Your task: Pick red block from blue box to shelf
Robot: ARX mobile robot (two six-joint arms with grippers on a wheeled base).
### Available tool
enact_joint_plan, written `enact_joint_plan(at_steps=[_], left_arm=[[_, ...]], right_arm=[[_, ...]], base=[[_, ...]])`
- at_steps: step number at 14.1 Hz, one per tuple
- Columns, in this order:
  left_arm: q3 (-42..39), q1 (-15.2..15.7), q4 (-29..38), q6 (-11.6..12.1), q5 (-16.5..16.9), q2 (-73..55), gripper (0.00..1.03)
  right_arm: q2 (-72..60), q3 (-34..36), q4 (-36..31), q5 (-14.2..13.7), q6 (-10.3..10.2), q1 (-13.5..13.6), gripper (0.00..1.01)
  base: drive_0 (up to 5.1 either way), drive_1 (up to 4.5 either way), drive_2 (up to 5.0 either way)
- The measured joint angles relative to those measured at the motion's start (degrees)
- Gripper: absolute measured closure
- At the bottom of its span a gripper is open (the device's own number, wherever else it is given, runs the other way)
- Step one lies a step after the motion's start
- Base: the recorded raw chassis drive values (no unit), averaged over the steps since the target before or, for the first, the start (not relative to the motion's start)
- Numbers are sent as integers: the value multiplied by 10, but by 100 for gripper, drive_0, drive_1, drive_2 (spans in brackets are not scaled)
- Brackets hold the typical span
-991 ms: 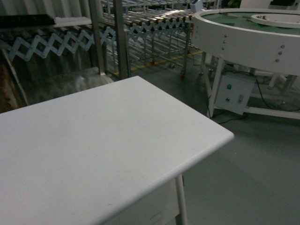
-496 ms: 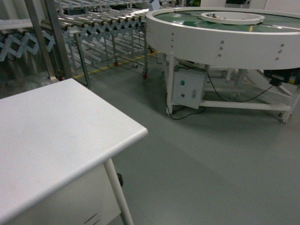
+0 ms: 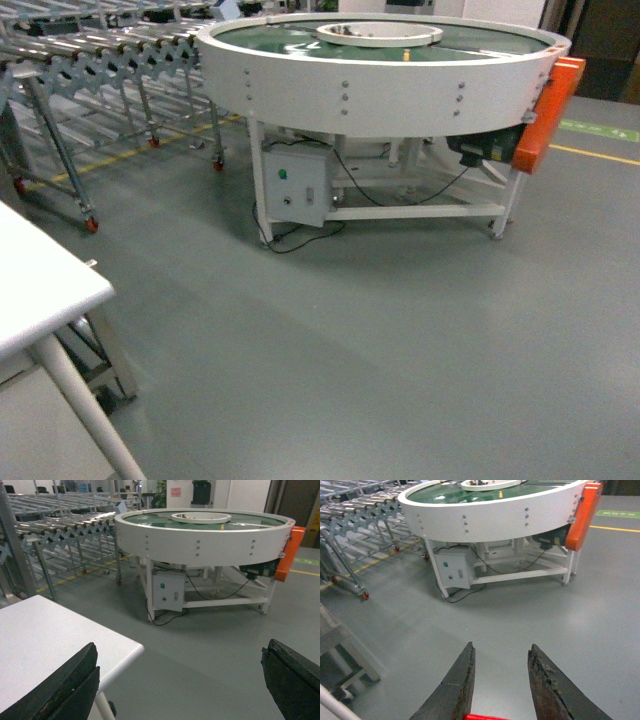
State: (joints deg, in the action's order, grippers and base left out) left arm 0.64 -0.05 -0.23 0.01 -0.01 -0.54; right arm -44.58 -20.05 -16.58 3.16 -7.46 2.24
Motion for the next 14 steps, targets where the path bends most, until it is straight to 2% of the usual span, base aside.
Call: enact_joint_plan(at_steps=[5,7,14], left_arm=[[0,0,0,0,0,0,5],[0,0,0,0,0,0,5],[0,1,0,0,0,0,5]], right_arm=[[0,0,0,-1,0,0,75],[0,0,0,0,0,0,75],[0,0,0,0,0,0,75]], base=[[305,-385,-385],[-20,-247,-247],[-173,248,-594]])
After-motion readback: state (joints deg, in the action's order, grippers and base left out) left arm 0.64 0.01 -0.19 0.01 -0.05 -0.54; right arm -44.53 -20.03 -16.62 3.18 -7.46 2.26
